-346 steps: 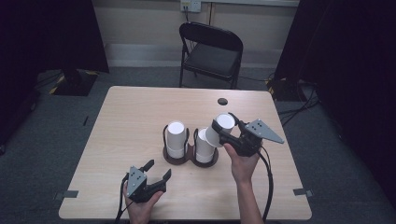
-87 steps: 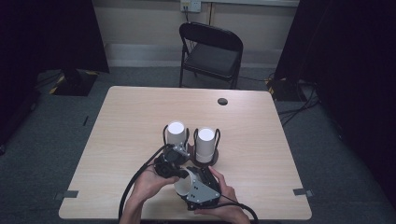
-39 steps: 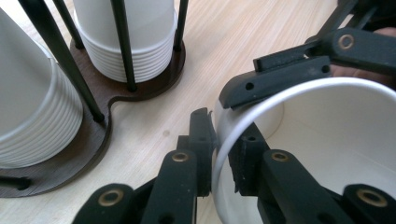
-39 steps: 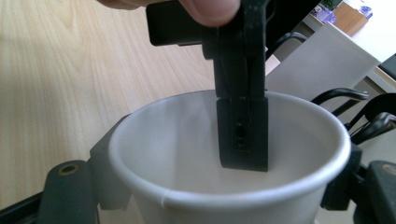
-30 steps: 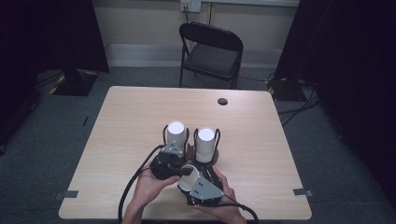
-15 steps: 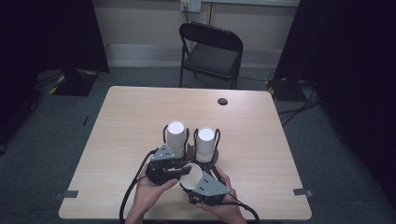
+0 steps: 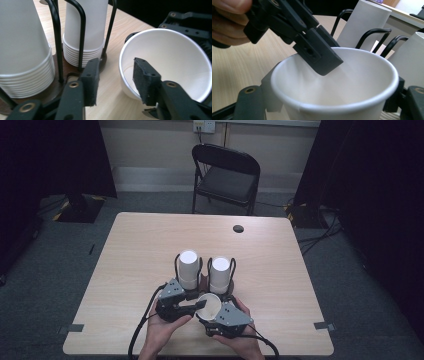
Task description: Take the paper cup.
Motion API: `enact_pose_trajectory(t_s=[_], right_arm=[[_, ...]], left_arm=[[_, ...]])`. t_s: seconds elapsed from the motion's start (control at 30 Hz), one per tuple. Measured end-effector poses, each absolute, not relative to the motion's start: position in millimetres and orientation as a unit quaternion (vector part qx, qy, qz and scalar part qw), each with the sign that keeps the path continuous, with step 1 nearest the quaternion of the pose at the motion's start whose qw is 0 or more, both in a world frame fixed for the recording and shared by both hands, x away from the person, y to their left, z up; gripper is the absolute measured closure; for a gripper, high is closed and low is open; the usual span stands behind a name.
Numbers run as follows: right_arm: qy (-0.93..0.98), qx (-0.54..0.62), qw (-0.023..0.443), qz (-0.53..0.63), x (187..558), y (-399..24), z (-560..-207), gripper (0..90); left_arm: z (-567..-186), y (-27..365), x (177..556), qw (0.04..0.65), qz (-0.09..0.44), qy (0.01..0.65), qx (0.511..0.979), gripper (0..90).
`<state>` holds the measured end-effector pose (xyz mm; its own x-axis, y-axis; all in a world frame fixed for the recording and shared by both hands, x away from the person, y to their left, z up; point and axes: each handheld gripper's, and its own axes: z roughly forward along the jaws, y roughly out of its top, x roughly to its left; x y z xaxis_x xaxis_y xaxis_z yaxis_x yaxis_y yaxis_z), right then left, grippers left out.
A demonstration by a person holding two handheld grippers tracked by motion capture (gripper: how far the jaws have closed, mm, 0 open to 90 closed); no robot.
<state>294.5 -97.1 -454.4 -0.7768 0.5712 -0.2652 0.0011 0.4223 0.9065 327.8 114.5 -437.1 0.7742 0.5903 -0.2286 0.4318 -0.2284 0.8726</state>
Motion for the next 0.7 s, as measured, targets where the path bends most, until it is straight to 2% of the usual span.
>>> enact_pose_trajectory(t_s=[0.33, 0.7], right_arm=[[0.793, 0.198, 0.264, 0.511, 297.1, -103.1, -458.3, 24.7], [0.785, 0.234, 0.263, 0.509, 302.1, -113.7, -460.0, 25.4]], left_arm=[[-443.5, 121.4, 326.1, 0.540, 0.097, 0.356, 0.756, 33.3], [-450.6, 128.9, 322.5, 0.542, 0.133, 0.375, 0.740, 23.4]])
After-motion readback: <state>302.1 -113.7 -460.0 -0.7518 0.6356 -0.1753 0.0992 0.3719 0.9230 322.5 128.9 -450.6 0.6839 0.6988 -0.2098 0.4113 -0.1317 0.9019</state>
